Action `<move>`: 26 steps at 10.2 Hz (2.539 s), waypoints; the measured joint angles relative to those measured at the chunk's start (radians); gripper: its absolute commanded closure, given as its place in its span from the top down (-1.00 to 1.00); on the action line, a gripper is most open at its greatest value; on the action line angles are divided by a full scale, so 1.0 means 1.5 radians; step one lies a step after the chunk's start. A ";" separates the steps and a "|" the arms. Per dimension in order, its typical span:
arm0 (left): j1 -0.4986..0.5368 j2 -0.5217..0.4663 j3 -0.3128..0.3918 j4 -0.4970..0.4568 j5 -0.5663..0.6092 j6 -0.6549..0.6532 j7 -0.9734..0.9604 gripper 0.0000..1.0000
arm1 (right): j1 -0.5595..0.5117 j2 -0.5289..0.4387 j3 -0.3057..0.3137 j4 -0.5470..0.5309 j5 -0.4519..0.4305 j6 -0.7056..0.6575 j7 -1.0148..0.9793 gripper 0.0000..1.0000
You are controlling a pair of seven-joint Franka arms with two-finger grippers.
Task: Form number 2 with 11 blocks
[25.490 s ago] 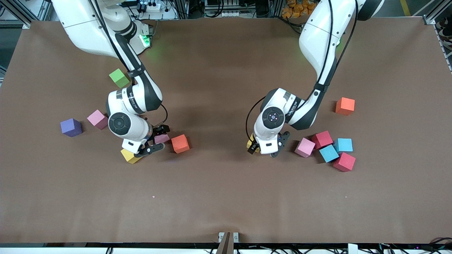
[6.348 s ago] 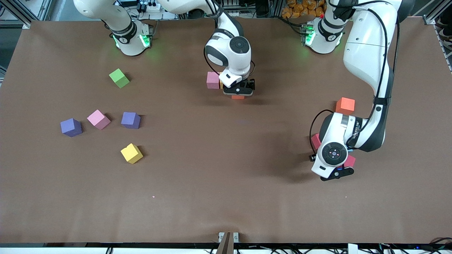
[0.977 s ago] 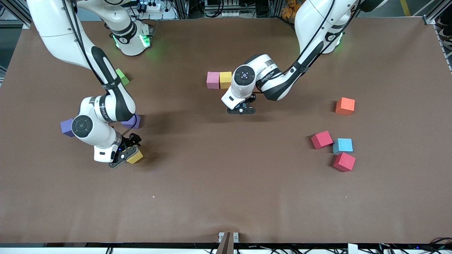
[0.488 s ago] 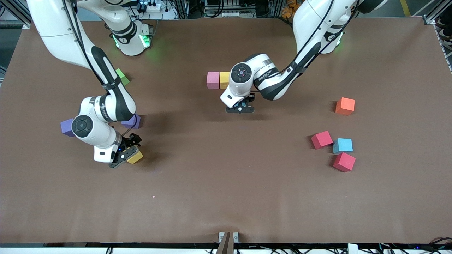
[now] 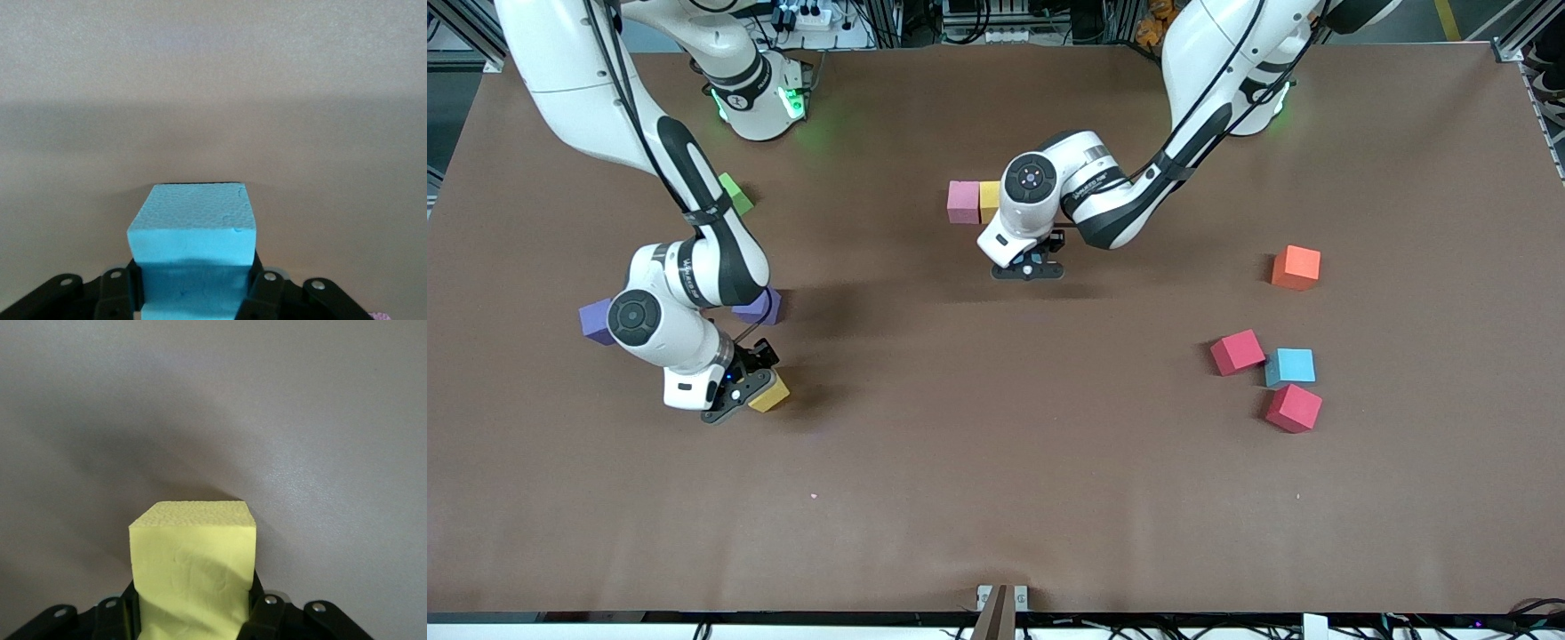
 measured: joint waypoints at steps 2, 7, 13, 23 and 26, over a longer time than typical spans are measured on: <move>0.000 0.000 -0.001 -0.003 0.000 0.000 0.000 0.18 | 0.002 -0.001 0.005 0.002 0.000 0.000 -0.023 -0.85; 0.009 -0.001 -0.004 -0.003 0.000 0.002 -0.006 1.00 | 0.015 -0.039 0.013 0.006 0.000 -0.054 -0.052 -0.71; 0.134 -0.177 -0.123 0.077 0.001 -0.261 -0.054 1.00 | 0.070 -0.057 0.016 0.008 0.000 -0.071 -0.058 -0.69; 0.334 -0.231 0.065 0.079 -0.065 -0.333 0.272 1.00 | 0.422 -0.058 0.022 0.012 0.000 -0.075 -0.054 -0.70; 0.280 -0.169 0.163 0.055 -0.065 -0.230 0.305 1.00 | 0.488 -0.018 0.021 0.025 -0.001 -0.070 -0.054 -0.70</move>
